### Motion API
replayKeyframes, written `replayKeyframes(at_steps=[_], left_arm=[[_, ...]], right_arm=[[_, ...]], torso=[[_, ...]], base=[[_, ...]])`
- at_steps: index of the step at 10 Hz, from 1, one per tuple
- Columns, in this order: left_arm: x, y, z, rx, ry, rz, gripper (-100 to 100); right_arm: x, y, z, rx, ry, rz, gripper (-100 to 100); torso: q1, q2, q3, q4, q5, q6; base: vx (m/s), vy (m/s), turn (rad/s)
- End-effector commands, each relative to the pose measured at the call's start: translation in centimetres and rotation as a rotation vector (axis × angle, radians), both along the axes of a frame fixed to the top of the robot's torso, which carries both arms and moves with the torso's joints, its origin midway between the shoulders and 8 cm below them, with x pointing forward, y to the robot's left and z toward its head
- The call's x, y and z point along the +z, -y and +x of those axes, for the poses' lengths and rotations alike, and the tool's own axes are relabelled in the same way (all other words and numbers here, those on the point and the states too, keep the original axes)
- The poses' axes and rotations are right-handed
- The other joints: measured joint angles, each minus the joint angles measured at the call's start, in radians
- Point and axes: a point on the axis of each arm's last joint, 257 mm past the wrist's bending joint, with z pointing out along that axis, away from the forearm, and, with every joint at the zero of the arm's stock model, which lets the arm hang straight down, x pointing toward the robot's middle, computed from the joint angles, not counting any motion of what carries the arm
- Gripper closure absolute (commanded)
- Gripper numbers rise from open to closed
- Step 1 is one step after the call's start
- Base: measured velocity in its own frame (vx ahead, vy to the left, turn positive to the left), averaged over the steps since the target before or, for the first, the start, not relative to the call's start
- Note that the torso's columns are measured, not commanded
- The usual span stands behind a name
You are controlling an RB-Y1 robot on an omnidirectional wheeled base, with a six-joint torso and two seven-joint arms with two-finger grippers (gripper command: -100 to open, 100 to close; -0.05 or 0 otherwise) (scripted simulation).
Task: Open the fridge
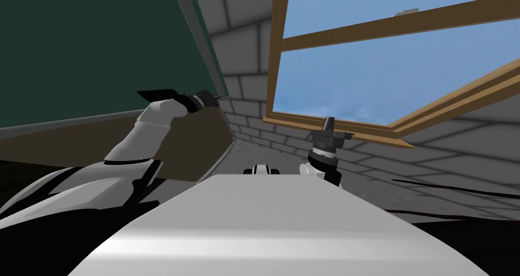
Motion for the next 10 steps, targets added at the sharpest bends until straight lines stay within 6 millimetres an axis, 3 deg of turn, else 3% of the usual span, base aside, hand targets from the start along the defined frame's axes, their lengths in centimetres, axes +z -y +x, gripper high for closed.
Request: replayKeyframes(at_steps=[1,2,5,6,7,8,10], left_arm=[[1.4,2.5,-1.0,-0.054,0.022,0.000,100],[1.4,2.5,-1.0,-0.054,0.022,0.000,100],[1.5,8.1,-3.1,-0.180,0.021,-0.009,100],[1.6,8.6,-3.4,-0.189,0.026,-0.005,100],[0.6,8.0,-3.0,-0.177,0.000,-0.003,100],[1.8,7.8,-3.4,-0.178,0.000,0.004,-100],[3.9,7.5,-3.9,-0.173,0.019,0.010,-100]], right_arm=[[0.0,0.0,0.0,0.000,0.000,0.000,0],[0.0,0.0,0.0,0.000,0.000,0.000,0],[0.0,0.0,0.0,0.000,0.000,0.000,0],[0.0,0.0,0.0,0.000,0.000,0.000,0],[0.0,0.0,0.0,0.000,0.000,0.000,0],[0.0,0.0,0.0,0.000,0.000,0.000,0],[0.0,0.0,0.0,0.000,0.000,0.000,0]], torso=[[0.000,0.002,0.001,0.001,-0.001,0.001],[0.000,0.001,0.001,0.002,-0.001,-0.001],[-0.002,0.008,0.004,0.002,-0.001,0.003],[-0.002,0.010,0.006,0.002,-0.001,0.003],[-0.001,0.005,0.003,0.004,-0.001,0.001],[0.000,-0.003,-0.002,0.002,-0.001,-0.001],[-0.005,-0.012,-0.008,-0.007,0.000,0.003]], base=[[-0.133,0.029,-0.012],[-0.037,-0.002,-0.017],[-0.175,0.015,0.050],[-0.217,0.041,-0.011],[-0.073,0.017,-0.034],[0.030,-0.065,0.077],[0.078,-0.144,0.073]])
